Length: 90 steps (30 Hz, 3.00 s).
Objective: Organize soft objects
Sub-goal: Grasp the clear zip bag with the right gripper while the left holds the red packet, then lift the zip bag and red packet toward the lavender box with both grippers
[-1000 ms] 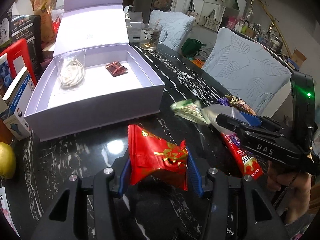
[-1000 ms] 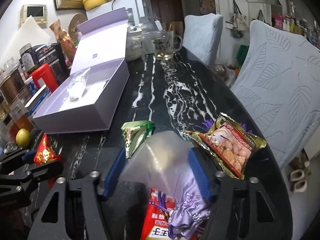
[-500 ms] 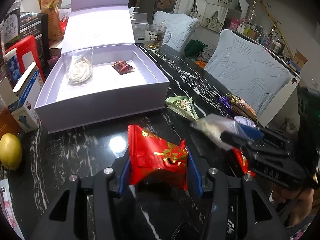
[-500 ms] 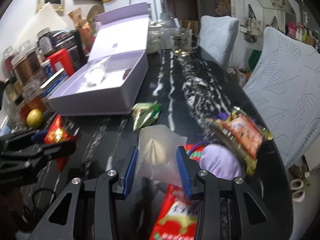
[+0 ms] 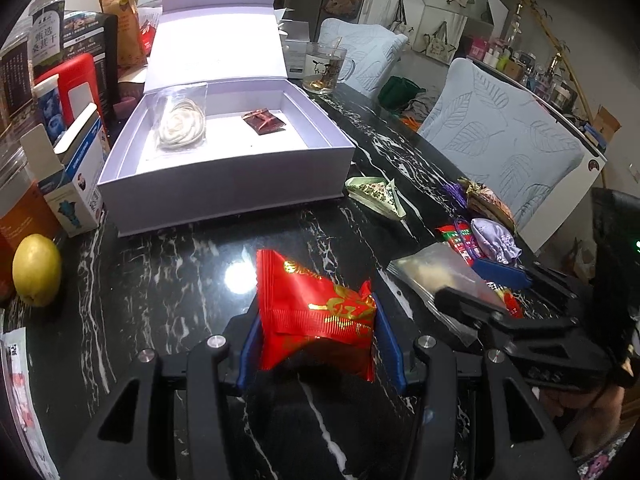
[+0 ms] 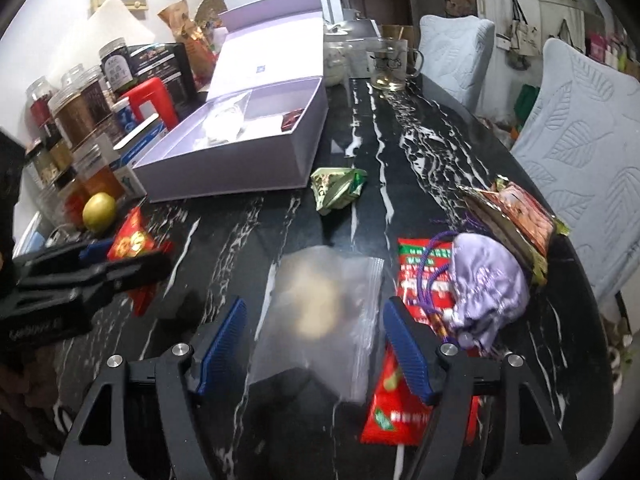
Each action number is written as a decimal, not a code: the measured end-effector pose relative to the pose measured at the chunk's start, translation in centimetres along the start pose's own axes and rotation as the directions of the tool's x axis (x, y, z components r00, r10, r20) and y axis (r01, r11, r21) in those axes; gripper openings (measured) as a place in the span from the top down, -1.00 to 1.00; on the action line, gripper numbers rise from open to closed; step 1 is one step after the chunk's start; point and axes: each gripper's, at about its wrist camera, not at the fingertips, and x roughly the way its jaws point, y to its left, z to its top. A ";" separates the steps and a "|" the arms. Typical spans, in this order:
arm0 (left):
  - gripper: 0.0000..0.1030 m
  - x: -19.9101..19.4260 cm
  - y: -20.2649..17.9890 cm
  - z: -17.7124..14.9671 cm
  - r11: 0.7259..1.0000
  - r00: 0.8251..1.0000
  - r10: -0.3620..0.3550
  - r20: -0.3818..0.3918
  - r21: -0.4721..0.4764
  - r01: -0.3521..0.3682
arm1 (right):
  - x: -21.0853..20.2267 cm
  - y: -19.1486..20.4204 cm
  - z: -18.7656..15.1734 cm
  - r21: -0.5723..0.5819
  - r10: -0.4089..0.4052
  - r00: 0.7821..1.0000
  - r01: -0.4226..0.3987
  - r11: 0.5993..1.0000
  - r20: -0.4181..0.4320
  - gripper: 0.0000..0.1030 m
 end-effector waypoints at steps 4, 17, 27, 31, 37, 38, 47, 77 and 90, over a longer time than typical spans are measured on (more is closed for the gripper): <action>0.04 0.0 0.1 -0.2 1.000 1.000 0.000 -0.003 -0.012 0.000 | 1.2 -0.2 0.3 0.004 -0.005 1.000 0.005 1.000 -0.016 -0.39; 0.04 -0.3 -0.1 -1.2 1.000 1.000 0.007 -0.014 -0.012 -0.007 | 1.2 0.8 -1.0 -0.056 -0.007 1.000 0.006 0.998 -0.014 0.27; 0.04 -2.9 -1.0 -3.0 1.000 1.000 0.005 0.011 0.000 -0.005 | -2.5 2.6 -2.6 -0.062 0.071 0.997 -0.069 0.996 0.030 0.28; 0.04 -4.2 -1.4 -3.2 1.000 0.999 0.004 0.032 0.005 -0.004 | -4.5 3.5 -3.1 -0.065 0.117 0.992 -0.114 0.991 0.052 0.28; 0.04 -6.6 -1.8 -2.3 1.000 0.997 -0.001 0.078 0.009 0.000 | -7.2 5.1 -2.5 -0.086 0.185 0.979 -0.178 0.980 0.090 0.28; 0.04 -6.9 -1.8 -2.0 1.000 0.996 -0.002 0.088 0.010 0.001 | -7.5 5.2 -2.3 -0.089 0.194 0.976 -0.186 0.978 0.095 0.28; 0.04 -9.8 -1.6 2.2 1.000 0.976 -0.001 0.217 0.029 -0.005 | -10.4 6.4 2.3 -0.156 0.251 0.950 -0.223 0.962 0.188 0.28; 0.04 -4.0 6.0 18.5 0.991 0.922 0.126 0.367 -0.084 -0.102 | -3.1 5.6 22.1 -0.208 0.319 0.910 -0.270 0.940 0.263 0.28; 0.04 3.4 9.9 21.2 0.973 0.952 0.220 0.214 -0.123 -0.197 | 6.1 5.4 26.4 -0.166 0.283 0.955 -0.267 0.949 0.086 0.28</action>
